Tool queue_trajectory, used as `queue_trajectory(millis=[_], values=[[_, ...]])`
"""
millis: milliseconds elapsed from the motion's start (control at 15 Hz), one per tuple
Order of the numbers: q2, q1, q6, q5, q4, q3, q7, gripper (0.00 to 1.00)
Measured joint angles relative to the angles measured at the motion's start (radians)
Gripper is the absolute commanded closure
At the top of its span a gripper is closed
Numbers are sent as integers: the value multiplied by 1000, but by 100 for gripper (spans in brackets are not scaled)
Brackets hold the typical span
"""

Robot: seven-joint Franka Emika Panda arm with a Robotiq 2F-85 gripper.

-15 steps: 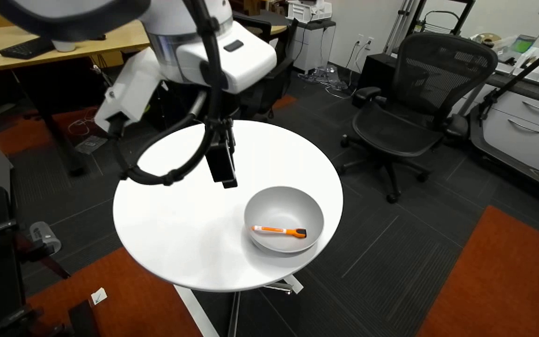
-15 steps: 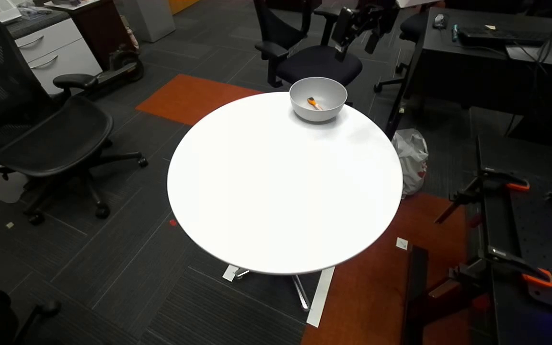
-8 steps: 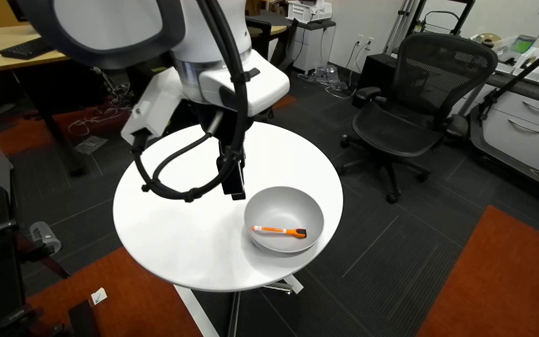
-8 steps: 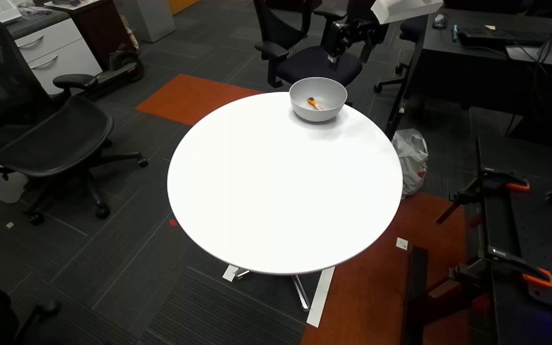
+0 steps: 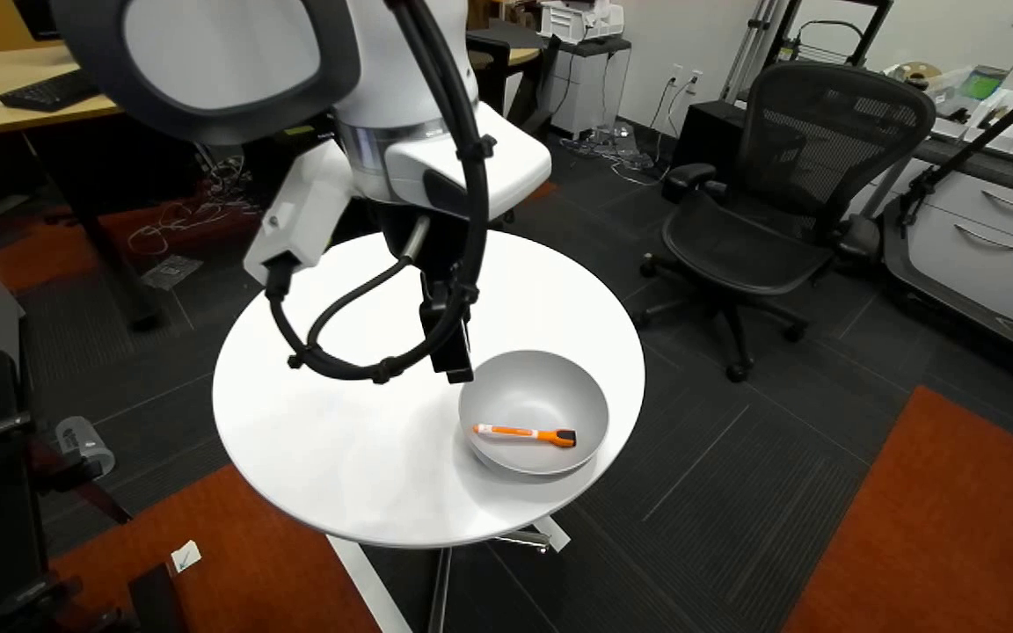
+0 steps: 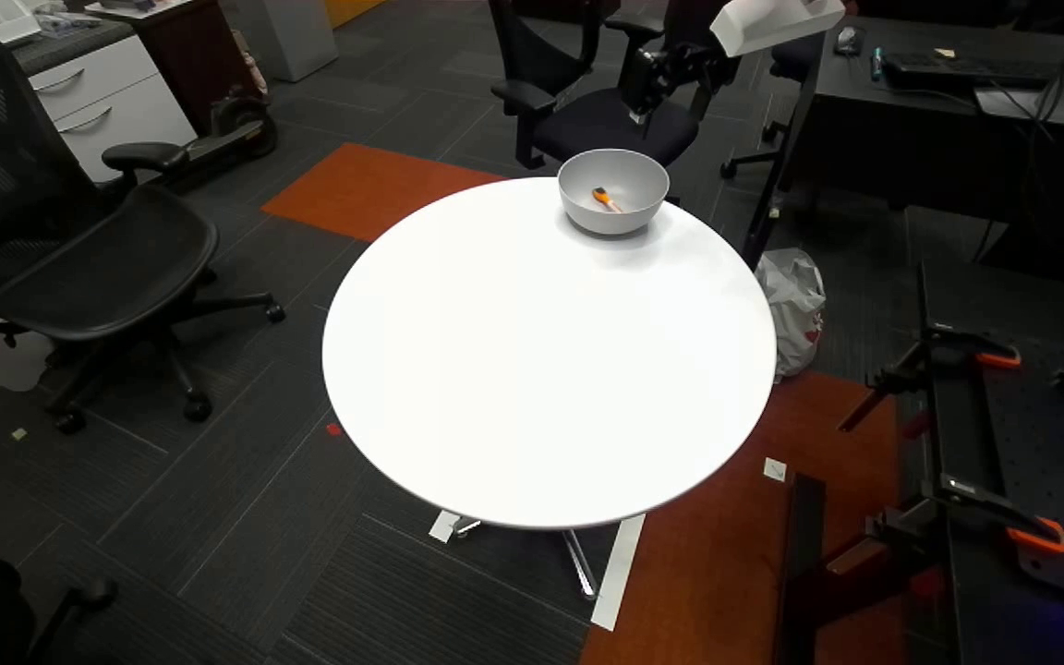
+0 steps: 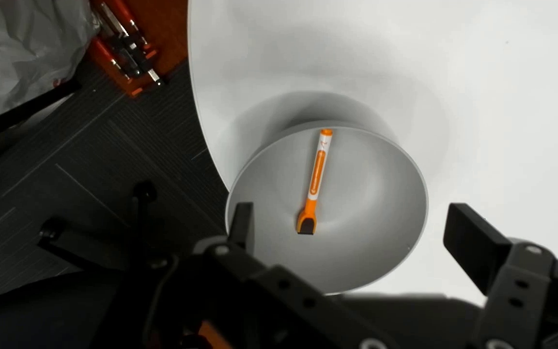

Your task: Remove the orange marker from the grey bowl

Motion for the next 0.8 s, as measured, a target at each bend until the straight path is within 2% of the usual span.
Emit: queue_trajectory(millis=[200,800], values=[[56,5,36,-21,35,-8,11,0],[221,8,41,-10,170,-16,11,0]])
